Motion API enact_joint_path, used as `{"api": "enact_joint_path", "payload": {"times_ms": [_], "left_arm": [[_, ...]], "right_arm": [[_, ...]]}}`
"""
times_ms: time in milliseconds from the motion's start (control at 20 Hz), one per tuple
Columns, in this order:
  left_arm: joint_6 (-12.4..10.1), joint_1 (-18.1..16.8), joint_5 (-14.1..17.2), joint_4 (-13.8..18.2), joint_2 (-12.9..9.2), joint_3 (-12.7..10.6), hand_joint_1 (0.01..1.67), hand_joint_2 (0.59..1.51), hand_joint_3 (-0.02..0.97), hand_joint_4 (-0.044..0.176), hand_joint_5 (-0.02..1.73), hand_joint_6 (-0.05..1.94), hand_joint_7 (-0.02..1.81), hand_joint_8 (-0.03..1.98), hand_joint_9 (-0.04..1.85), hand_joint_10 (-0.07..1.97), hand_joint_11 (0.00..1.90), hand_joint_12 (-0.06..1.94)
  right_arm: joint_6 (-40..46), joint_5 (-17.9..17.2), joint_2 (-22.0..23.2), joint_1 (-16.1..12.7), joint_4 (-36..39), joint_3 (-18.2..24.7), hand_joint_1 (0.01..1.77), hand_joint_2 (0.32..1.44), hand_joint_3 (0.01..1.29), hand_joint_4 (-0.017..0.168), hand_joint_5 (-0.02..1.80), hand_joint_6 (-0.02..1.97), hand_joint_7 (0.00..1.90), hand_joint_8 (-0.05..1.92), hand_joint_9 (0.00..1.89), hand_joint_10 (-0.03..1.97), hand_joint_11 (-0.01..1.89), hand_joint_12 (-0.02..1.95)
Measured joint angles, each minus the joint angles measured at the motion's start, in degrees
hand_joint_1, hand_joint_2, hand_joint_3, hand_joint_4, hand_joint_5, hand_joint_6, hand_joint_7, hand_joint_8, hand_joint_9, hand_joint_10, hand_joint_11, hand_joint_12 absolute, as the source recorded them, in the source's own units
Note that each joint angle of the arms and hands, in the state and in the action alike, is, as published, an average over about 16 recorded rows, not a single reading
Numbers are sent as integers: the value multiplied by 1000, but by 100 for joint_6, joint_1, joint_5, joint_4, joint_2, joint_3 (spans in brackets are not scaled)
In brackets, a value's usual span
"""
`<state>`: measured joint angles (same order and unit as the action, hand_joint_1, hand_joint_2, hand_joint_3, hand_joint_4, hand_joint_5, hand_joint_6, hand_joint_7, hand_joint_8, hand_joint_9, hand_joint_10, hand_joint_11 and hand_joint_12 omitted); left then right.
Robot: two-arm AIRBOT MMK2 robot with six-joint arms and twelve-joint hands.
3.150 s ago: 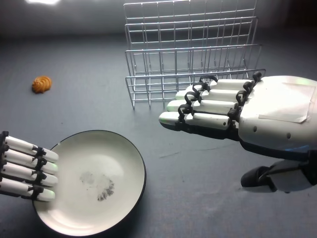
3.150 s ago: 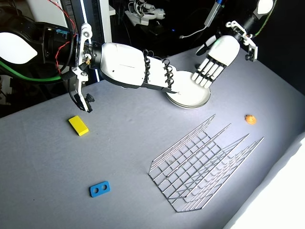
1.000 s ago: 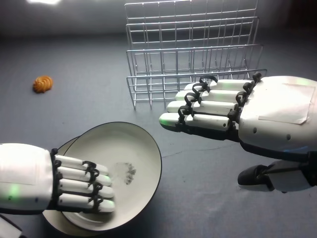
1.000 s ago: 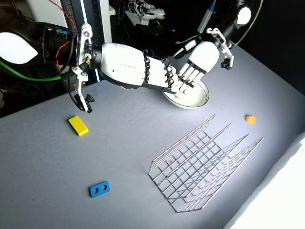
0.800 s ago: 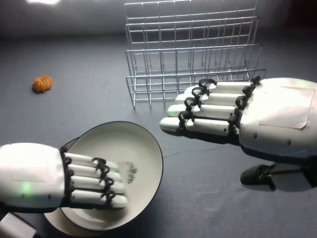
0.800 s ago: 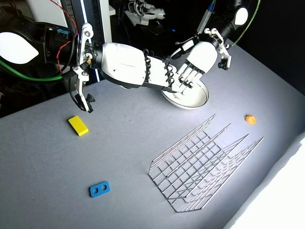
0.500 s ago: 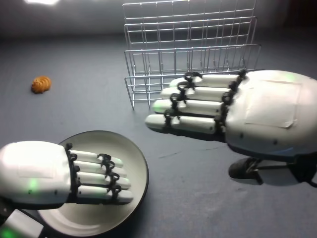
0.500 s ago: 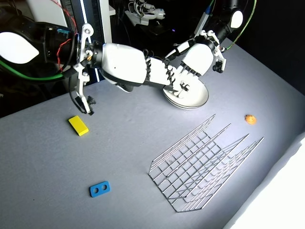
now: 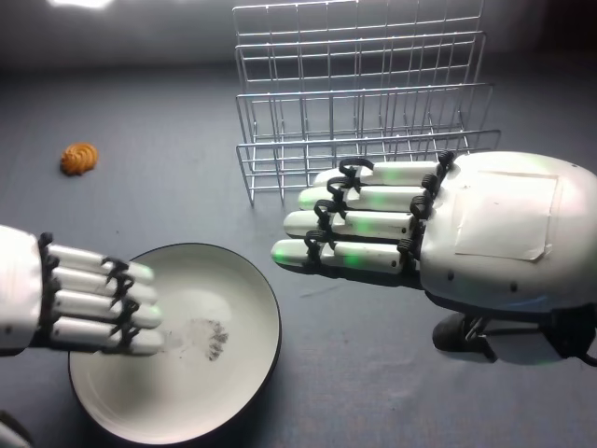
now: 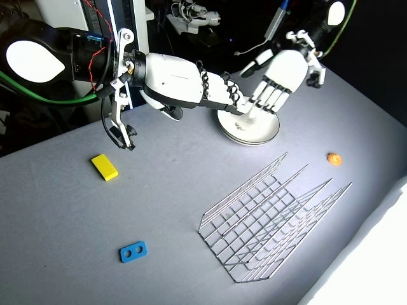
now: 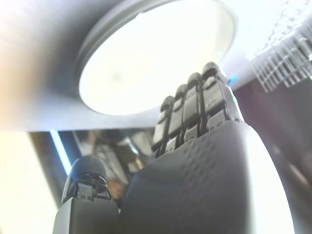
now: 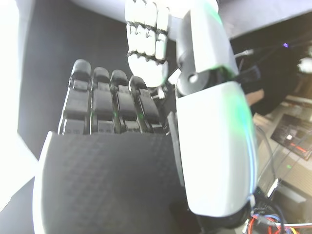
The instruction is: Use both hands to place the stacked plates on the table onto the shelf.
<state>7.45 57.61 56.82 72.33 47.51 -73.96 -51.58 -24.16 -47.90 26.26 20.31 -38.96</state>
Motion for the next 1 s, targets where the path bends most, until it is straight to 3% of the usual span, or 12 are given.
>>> {"api": "enact_joint_path", "payload": {"times_ms": [400,1000], "left_arm": [[1,153,113,496,-25,-313,16,1152,21,4,21,-1,14,12,20,6,14,-1],[16,448,3,479,80,-479,15,1153,21,1,16,-5,11,8,11,-1,14,-22]], "right_arm": [[50,-25,14,72,-58,0,1217,1008,16,1,21,20,17,9,20,4,13,138],[65,-109,38,83,-143,0,1230,994,16,1,21,19,16,9,20,4,14,140]]}}
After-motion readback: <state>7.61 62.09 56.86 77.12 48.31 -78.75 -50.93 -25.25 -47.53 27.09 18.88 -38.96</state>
